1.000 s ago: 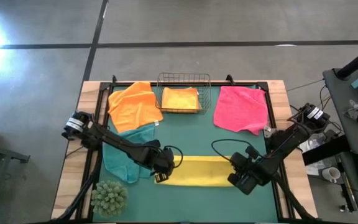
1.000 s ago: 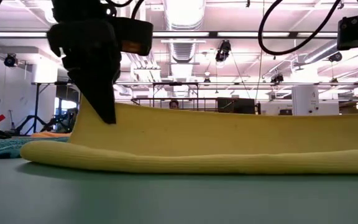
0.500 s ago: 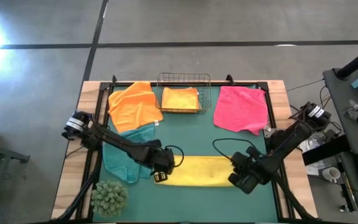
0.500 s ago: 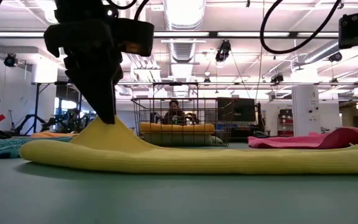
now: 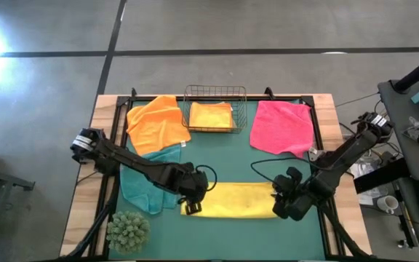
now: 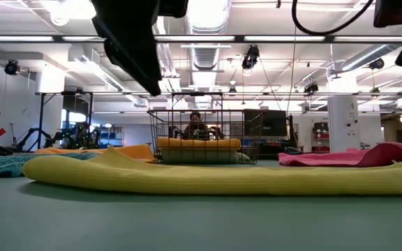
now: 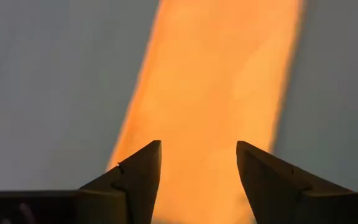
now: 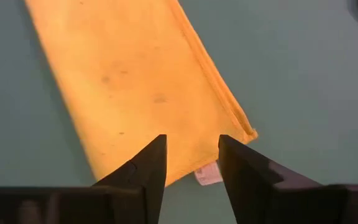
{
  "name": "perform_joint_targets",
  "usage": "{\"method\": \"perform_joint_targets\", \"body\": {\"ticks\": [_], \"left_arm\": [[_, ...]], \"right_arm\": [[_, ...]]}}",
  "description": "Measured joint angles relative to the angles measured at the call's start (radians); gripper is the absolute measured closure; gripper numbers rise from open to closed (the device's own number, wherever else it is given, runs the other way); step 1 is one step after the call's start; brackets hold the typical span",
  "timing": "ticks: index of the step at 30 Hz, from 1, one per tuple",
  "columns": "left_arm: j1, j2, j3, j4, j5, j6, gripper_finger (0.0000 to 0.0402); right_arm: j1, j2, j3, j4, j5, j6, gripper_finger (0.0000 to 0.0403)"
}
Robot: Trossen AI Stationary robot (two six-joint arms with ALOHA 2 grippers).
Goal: Fold microfiber towels
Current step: Fold the yellow microfiber cloth
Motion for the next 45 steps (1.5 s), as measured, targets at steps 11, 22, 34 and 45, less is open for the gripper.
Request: {"method": "perform_joint_targets", "body": {"ticks": [11,22,34,45], "left_arm": [[-0.048,0.016,-0.166,0.168,0.016,-0.055,0.0269],[-0.071,0.023,-0.291,0.377,0.011,-0.08,0.0396],[-0.059,0.032,-0.358,0.399,0.009,-0.081,0.04],[0.028,0.048,-0.384,0.428,-0.044,-0.042,0.04]], "right_arm": [[-0.066,0.009,-0.099,0.19,-0.033,-0.071,0.0314],[-0.104,0.013,-0.234,0.419,-0.117,-0.061,0.0393],[-0.133,0.088,-0.259,0.437,-0.12,-0.021,0.0394],[-0.122,0.165,-0.247,0.516,-0.18,0.113,0.0394]]}}
